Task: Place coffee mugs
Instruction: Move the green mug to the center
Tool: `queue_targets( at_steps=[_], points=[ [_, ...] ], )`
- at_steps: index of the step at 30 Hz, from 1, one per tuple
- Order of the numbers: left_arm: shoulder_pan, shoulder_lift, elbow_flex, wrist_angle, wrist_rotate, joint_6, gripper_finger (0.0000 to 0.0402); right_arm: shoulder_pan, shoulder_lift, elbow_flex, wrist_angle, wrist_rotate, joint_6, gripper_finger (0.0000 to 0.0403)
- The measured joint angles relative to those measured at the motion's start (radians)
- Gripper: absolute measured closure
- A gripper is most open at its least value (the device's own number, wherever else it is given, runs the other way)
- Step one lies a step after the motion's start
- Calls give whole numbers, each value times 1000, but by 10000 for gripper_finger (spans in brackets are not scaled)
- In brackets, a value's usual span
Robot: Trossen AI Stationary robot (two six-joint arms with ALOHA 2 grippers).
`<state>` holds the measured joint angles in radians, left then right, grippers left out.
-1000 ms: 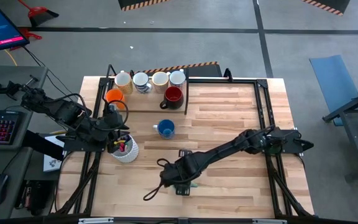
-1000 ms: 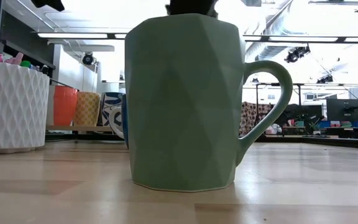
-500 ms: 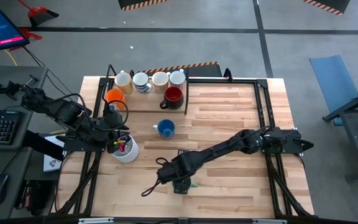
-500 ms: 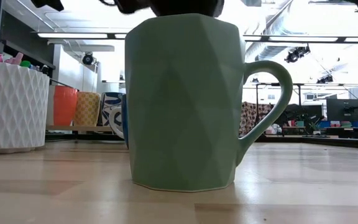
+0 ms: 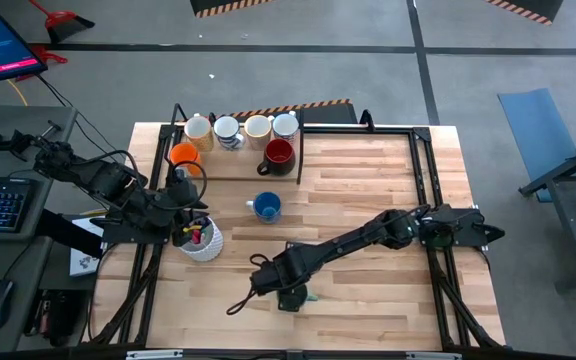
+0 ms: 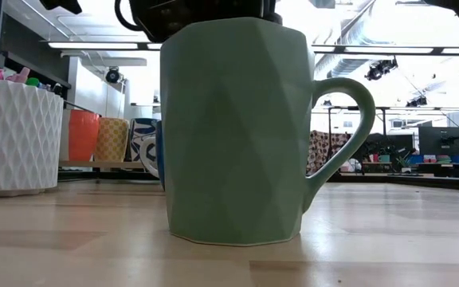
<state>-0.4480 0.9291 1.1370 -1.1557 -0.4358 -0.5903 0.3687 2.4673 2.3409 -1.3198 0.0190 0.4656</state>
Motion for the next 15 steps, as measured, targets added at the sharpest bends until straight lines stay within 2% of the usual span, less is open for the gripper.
queue_targets(
  at_steps=[5,8,11,15],
  points=[
    [0,0,0,0,0,0,326,0,1,0,1,-3,-2,298],
    [0,0,0,0,0,0,326,-1,1,0,1,-2,-3,332],
    [0,0,0,0,0,0,326,-4,1,0,0,-2,-8,383],
    [0,0,0,0,0,0,326,-14,1,0,5,-5,-22,391]
  ],
)
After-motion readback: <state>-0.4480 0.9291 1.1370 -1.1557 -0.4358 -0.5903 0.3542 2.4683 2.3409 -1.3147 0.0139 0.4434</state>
